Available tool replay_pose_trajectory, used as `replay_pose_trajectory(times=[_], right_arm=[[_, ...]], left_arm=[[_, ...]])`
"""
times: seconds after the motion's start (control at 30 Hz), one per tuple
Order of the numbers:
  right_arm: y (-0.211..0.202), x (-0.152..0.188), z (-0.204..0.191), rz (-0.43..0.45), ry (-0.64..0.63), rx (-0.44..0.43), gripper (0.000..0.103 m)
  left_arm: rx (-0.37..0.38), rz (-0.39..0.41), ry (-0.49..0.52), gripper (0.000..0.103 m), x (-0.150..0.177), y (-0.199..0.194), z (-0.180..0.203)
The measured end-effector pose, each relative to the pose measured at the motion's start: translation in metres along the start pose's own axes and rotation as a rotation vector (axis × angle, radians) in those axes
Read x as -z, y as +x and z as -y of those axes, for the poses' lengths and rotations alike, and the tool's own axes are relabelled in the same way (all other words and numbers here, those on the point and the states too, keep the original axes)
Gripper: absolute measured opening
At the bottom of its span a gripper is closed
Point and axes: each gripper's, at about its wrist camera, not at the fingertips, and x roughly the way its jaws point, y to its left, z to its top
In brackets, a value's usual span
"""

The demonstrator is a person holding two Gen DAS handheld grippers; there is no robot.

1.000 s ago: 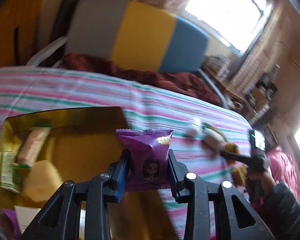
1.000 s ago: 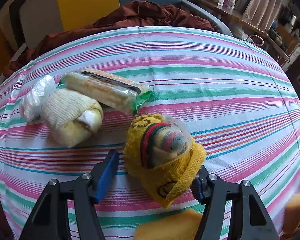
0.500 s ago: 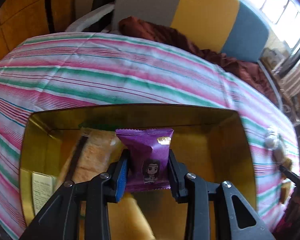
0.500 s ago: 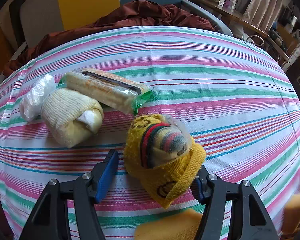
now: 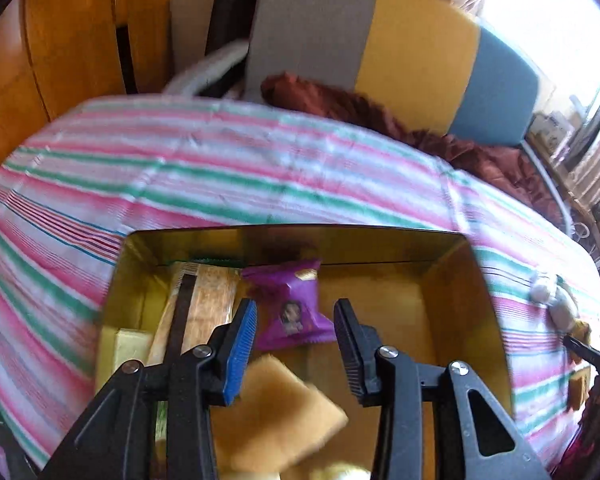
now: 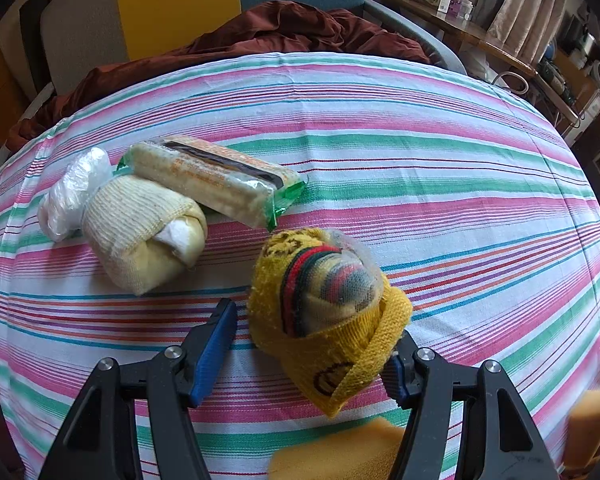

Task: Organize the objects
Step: 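Carry the purple packet into the gold tray and open the left gripper, then lift the yellow knit ball with the right gripper and lower it into the gold tray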

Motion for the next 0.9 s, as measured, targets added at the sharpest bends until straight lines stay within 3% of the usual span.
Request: replay_pose_trajectory(times=[0.17,0.33,0.53,0.9], right_arm=[[-0.004,0.001,-0.005,0.008,-0.015,0.005,0.06],[-0.009,0.003,-0.01,0.018,-0.018,0.009,0.048],[-0.012,0.006,-0.008,0.023,-0.011,0.01,0.042],[-0.02,0.005,-0.006,0.057,-0.019,0.044,0.033]], left_arm=[[0.009,0.147,0.066,0.04,0.028,-0.055,0.017],[0.025,0.224,0.11,0.04,0.055,-0.091,0.033],[0.018,0.259,0.132,0.04,0.079,-0.112,0.045],[0.008,0.252,0.142,0.04,0.113,-0.12,0.046]])
